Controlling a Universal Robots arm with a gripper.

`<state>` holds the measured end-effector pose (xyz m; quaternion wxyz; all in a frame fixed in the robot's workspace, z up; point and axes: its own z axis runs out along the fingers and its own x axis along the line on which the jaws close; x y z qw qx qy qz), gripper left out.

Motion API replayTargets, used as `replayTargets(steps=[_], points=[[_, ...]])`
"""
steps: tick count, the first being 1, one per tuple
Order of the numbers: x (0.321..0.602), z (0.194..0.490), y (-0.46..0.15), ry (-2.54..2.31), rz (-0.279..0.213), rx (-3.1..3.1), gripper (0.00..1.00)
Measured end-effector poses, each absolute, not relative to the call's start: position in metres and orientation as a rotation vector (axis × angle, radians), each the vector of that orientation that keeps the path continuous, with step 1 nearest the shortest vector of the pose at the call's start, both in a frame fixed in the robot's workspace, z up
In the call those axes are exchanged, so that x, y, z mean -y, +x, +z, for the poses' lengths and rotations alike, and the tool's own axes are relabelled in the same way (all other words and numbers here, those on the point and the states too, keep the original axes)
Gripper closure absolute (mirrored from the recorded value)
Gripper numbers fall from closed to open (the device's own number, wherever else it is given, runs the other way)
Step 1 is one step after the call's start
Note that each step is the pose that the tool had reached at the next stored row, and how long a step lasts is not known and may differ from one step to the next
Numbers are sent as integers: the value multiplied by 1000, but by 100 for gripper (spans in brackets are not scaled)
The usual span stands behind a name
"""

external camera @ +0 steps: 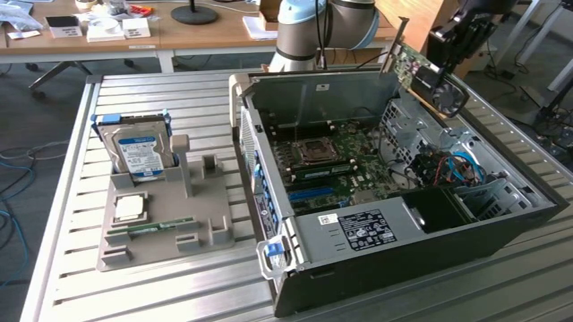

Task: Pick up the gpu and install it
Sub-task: 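Insert the gpu into the slot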

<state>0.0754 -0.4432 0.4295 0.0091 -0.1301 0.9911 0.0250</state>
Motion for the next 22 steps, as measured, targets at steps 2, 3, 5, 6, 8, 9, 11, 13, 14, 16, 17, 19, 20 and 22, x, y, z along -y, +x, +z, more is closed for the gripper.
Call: replayTargets(steps=[2, 3, 5, 6, 8, 9, 11, 13, 14, 16, 17, 19, 20, 22], points=[[443, 429, 75, -444, 79, -3091, 73], [443, 429, 75, -463, 79, -3089, 73], [443, 429, 75, -500, 79, -3084, 73], [443, 429, 75, -519, 79, -3081, 73], [443, 429, 75, -560, 80, -3074, 73], [443, 429, 75, -583, 80, -3070, 73], [443, 429, 75, -628, 80, -3062, 73], [443, 429, 75, -673, 80, -3053, 73], [443, 429, 75, -697, 81, -3049, 73], [443, 428, 75, -745, 81, -3038, 73], [443, 428, 75, -768, 81, -3033, 73], [443, 428, 75, -816, 81, -3021, 73], [443, 428, 75, -838, 82, -3015, 73], [443, 428, 75, -881, 82, -3004, 73]])
